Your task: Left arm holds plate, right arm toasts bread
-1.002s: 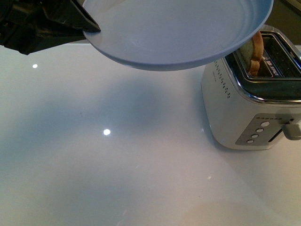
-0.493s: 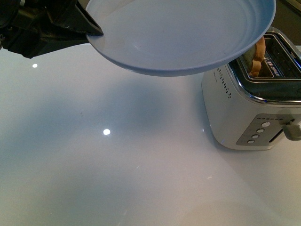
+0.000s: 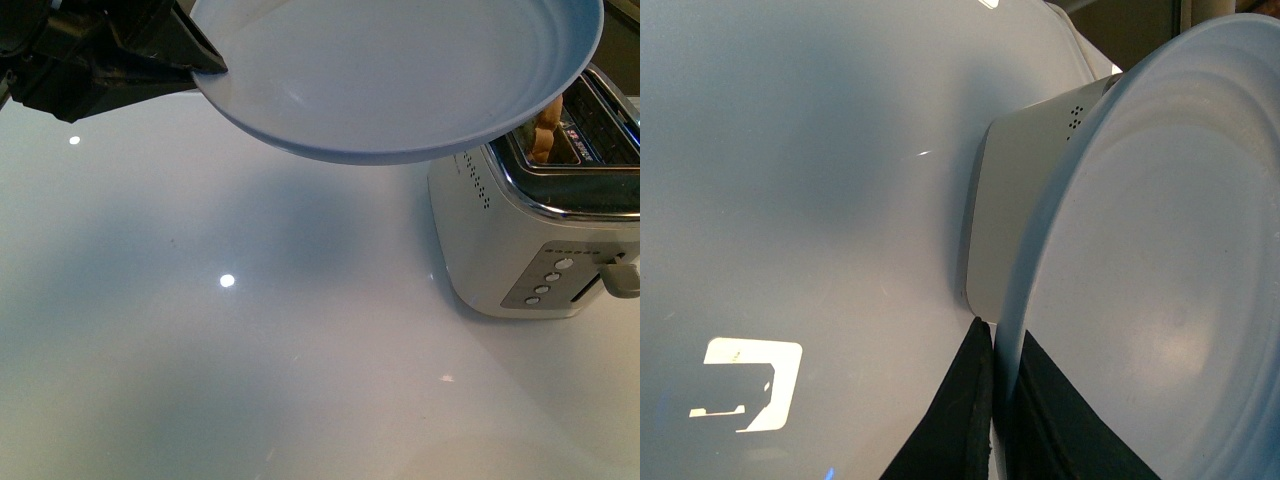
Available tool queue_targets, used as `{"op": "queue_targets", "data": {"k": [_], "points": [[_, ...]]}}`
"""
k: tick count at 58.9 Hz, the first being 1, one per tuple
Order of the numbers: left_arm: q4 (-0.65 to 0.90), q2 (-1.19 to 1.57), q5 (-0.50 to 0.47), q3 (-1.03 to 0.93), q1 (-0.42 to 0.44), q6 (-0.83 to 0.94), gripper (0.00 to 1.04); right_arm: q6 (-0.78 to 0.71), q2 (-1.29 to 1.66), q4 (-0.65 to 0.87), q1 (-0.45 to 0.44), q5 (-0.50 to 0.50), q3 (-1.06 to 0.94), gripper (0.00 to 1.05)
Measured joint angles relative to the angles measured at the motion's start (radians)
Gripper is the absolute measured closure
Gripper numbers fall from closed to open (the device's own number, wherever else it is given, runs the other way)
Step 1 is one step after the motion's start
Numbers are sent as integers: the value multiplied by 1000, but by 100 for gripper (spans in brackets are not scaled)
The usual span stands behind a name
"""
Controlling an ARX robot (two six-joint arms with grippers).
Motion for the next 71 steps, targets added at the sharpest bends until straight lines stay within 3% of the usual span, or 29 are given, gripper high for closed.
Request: {"op": "queue_targets", "data": {"k": [71], "points": [[-4,-15,-6,-18,-8,2,102,0,-392,-256,0,0,-107,103]]}}
